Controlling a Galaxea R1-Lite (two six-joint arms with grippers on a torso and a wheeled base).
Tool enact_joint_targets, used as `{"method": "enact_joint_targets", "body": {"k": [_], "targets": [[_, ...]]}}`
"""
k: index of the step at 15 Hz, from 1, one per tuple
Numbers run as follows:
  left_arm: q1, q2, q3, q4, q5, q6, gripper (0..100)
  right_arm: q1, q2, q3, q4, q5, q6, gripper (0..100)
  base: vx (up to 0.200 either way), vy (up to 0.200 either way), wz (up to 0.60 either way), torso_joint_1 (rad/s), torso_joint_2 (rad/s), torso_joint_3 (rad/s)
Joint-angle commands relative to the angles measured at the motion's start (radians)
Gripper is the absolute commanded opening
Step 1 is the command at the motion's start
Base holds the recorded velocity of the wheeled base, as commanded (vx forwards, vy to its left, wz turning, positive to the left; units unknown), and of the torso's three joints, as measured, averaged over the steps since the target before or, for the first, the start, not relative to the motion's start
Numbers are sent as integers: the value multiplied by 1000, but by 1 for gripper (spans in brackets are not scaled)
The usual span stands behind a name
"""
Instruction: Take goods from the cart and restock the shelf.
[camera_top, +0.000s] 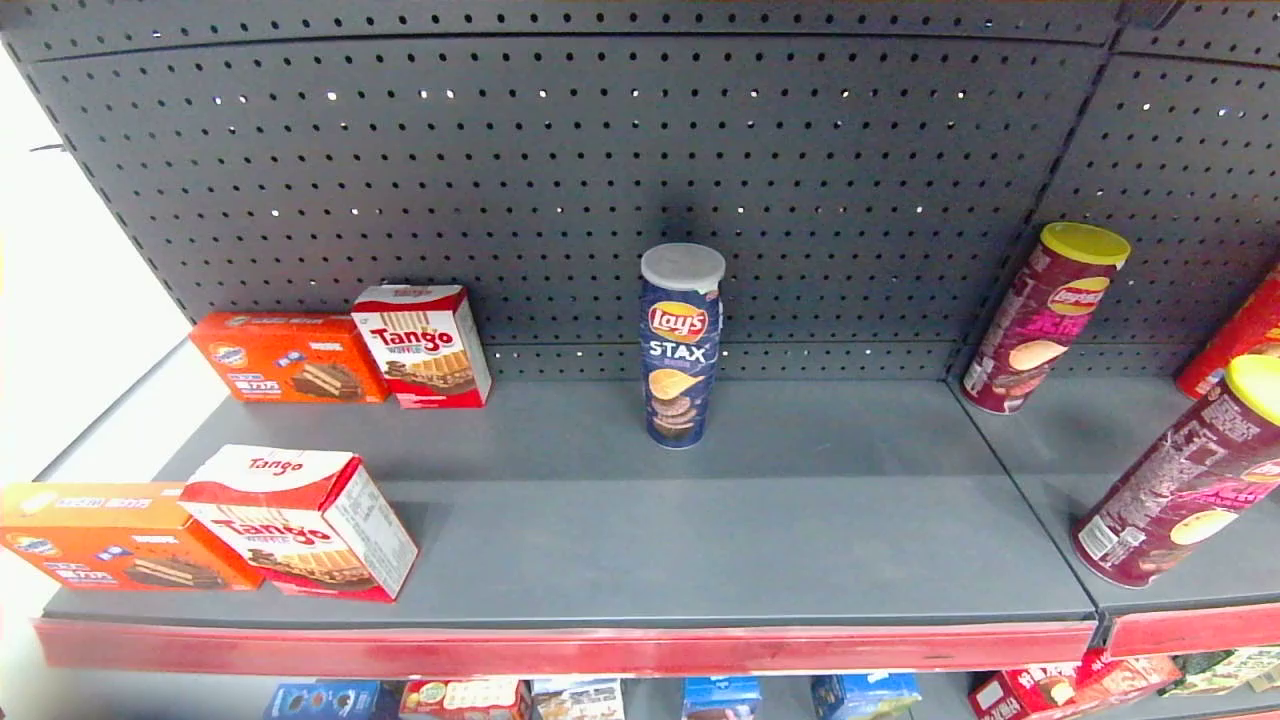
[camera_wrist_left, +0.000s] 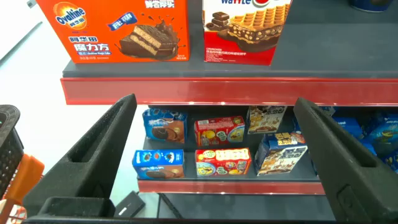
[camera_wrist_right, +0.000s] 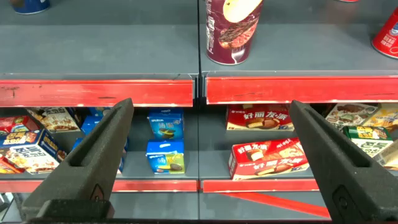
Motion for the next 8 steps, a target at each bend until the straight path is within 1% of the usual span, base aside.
{"method": "enact_joint_targets", "body": {"k": [1, 8], "targets": [[0, 0, 0, 0, 0, 0, 100, 1, 1, 0, 0, 0, 0, 100, 0, 0, 0, 0, 0, 0], [0, 0, 0, -2, 0, 0, 100, 1, 1, 0, -2, 0, 0, 100, 0, 0, 0, 0, 0, 0]]}}
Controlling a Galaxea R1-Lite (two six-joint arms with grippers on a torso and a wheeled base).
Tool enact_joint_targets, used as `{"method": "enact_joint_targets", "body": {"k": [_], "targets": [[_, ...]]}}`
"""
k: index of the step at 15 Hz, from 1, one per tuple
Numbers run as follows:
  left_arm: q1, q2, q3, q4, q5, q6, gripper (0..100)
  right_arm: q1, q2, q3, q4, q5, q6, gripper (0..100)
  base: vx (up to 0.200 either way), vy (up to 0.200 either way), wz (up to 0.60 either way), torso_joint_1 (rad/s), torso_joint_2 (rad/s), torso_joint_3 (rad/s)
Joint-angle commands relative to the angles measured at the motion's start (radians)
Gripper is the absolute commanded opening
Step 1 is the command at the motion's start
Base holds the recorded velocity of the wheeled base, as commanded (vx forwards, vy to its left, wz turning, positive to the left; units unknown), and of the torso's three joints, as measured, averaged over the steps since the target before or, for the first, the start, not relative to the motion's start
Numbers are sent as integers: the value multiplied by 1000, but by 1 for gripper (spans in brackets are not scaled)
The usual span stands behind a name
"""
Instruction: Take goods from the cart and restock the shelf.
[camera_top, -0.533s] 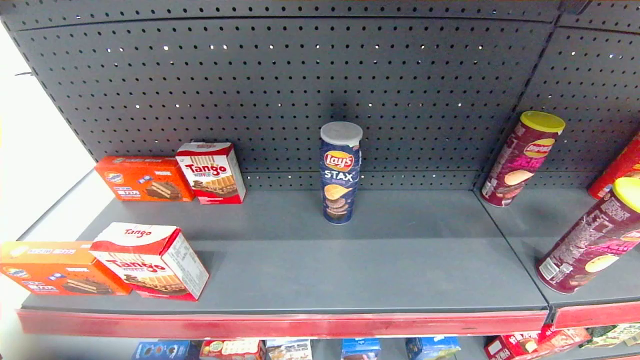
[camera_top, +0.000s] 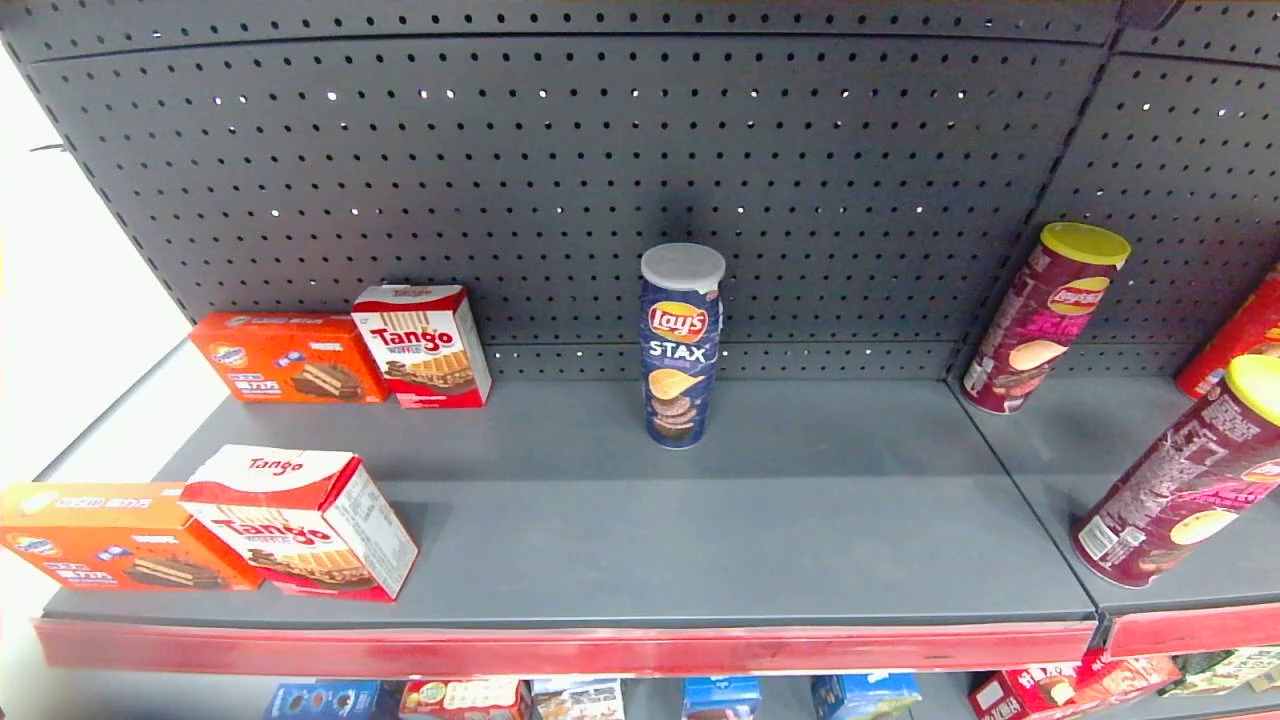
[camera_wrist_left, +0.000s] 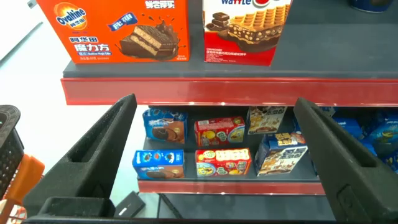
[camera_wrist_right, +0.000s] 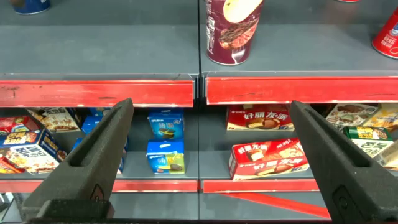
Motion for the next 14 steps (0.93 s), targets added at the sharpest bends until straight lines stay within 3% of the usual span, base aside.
{"method": "enact_joint_targets", "body": {"k": [1, 14], "targets": [[0, 0, 0, 0, 0, -1, 100, 0, 1, 0, -1, -1, 2, 100, 0, 0, 0, 0, 0, 0], [0, 0, 0, 0, 0, -1, 100, 0, 1, 0, -1, -3, 2, 100, 0, 0, 600, 1, 2, 3]]}}
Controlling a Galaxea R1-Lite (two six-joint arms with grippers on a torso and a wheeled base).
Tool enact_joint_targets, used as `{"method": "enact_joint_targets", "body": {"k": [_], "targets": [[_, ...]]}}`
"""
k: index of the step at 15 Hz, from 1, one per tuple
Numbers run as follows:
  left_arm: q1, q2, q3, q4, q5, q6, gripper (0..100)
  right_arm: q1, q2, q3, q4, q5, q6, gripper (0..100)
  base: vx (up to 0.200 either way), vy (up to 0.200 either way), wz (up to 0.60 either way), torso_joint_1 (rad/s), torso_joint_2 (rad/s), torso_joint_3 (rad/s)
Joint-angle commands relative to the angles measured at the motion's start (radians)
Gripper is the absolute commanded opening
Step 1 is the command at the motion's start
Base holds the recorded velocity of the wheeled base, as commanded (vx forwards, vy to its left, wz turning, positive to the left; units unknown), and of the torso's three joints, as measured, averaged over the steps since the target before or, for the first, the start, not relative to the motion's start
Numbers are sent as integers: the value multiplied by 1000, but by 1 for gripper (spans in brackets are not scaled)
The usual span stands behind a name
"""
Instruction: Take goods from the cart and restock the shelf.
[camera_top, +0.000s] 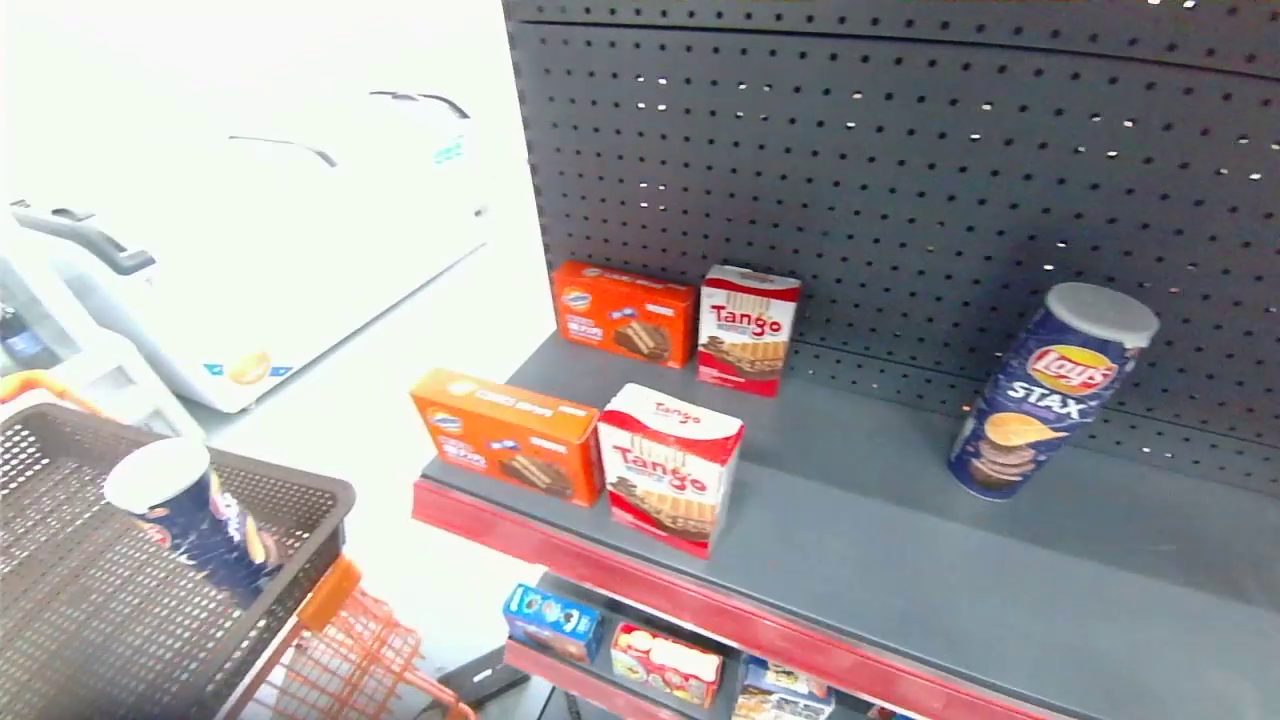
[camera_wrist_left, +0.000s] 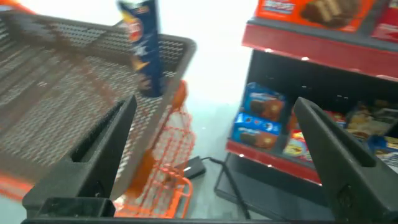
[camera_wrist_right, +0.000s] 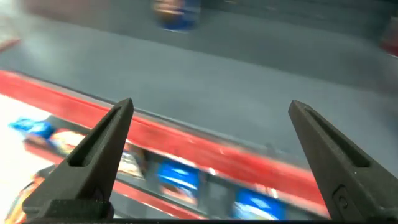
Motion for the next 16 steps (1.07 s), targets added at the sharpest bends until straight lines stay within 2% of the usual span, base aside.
{"method": "enact_joint_targets", "body": {"k": [1, 12, 13, 14, 15, 16], "targets": [[-2, 0, 0, 0, 1, 0, 100, 0, 1, 0, 0, -2, 0, 100, 0, 0, 600, 2, -7, 2], [-2, 0, 0, 0, 0, 1, 100, 0, 1, 0, 0, -2, 1, 100, 0, 0, 0, 0, 0, 0], [2, 0, -34, 6, -7, 33, 100, 0, 1, 0, 0, -2, 1, 100, 0, 0, 0, 0, 0, 0], [3, 92, -136, 29, 1, 101, 100, 0, 1, 0, 0, -2, 1, 100, 0, 0, 0, 0, 0, 0], [8, 211, -212, 80, 26, 107, 100, 0, 1, 0, 0, -2, 1, 100, 0, 0, 0, 0, 0, 0], [12, 266, -238, 90, 61, 107, 100, 0, 1, 0, 0, -2, 1, 100, 0, 0, 0, 0, 0, 0]]}}
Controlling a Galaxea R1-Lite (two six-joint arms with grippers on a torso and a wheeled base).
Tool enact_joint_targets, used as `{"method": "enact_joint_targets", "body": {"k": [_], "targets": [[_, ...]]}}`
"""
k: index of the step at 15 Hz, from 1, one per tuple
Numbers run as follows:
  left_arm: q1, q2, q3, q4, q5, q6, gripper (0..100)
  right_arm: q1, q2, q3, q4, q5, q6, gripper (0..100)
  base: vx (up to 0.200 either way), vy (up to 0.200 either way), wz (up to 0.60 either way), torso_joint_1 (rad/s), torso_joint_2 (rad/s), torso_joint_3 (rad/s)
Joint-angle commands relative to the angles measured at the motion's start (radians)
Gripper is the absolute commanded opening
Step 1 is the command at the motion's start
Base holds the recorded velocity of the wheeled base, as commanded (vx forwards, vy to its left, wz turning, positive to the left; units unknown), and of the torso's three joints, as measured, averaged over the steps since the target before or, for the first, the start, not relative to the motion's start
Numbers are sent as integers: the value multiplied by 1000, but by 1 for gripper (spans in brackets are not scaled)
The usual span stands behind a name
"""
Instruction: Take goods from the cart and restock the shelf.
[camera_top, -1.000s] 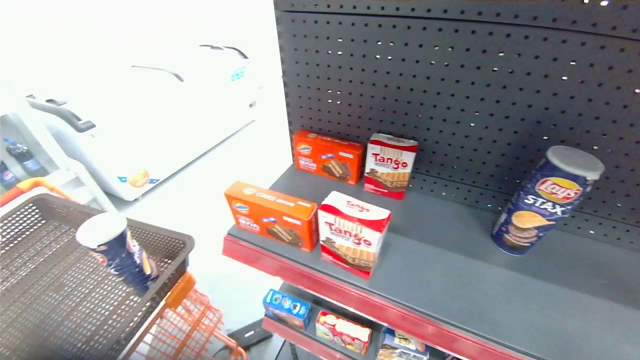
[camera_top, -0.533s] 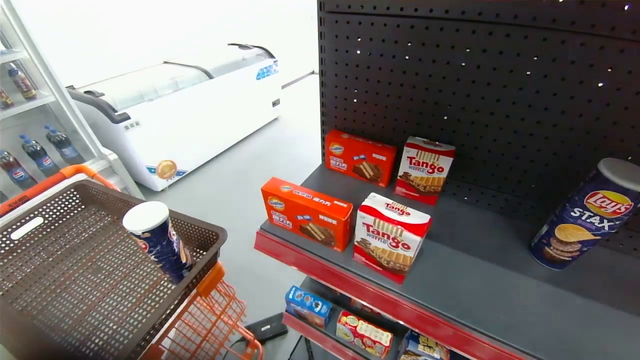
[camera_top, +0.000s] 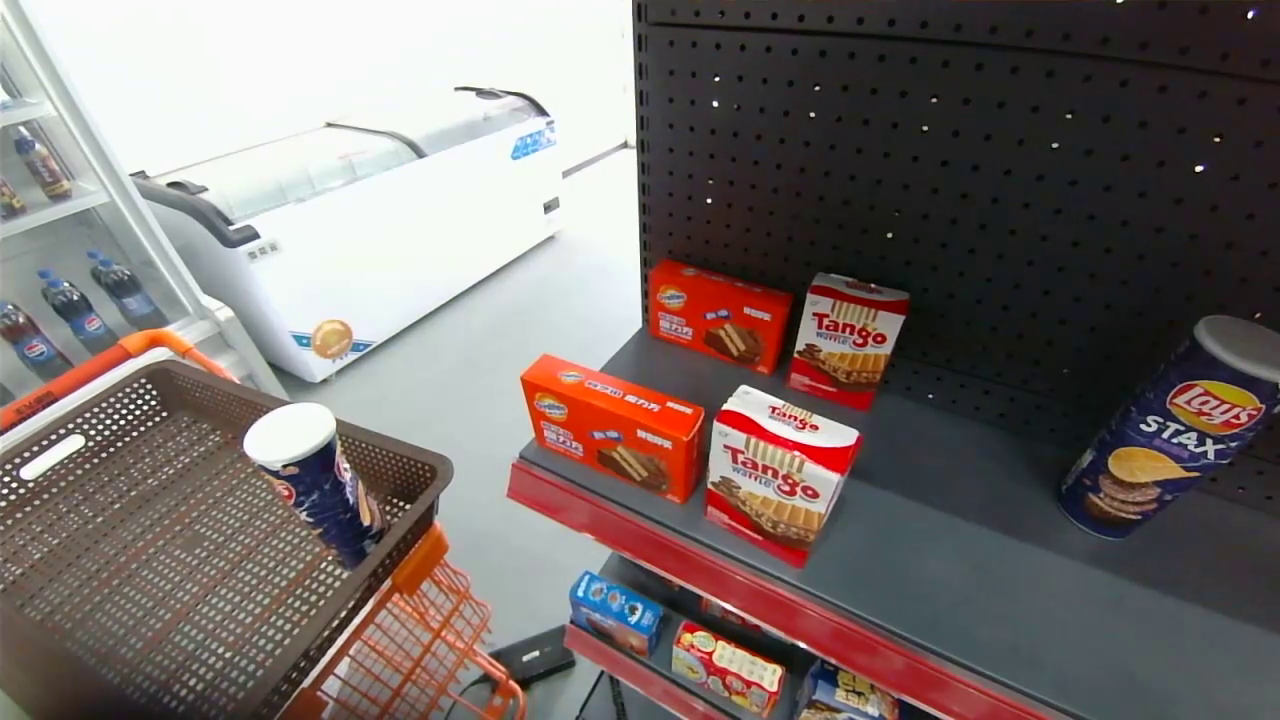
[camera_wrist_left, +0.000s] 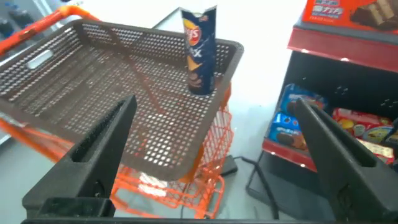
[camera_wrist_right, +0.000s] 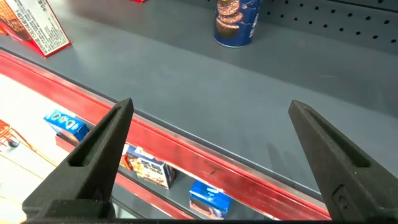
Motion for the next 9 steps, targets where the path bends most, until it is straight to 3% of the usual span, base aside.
{"method": "enact_joint_targets", "body": {"k": [1, 2, 3, 5, 7, 9], "targets": [[6, 300, -147, 43, 102, 31, 100, 1, 1, 0, -1, 0, 0, 100, 0, 0, 0, 0, 0, 0], [-55, 432, -152, -19, 142, 29, 100, 1, 1, 0, -1, 0, 0, 100, 0, 0, 0, 0, 0, 0], [-69, 518, -155, -68, 162, 28, 100, 1, 1, 0, -1, 0, 0, 100, 0, 0, 0, 0, 0, 0], [-18, 682, -162, -170, 162, 35, 100, 1, 1, 0, -1, 0, 0, 100, 0, 0, 0, 0, 0, 0], [-37, 882, -161, -325, 66, 0, 100, 1, 1, 0, -1, 0, 0, 100, 0, 0, 0, 0, 0, 0], [-30, 1063, -133, -537, 62, -7, 100, 1, 1, 0, -1, 0, 0, 100, 0, 0, 0, 0, 0, 0]]}}
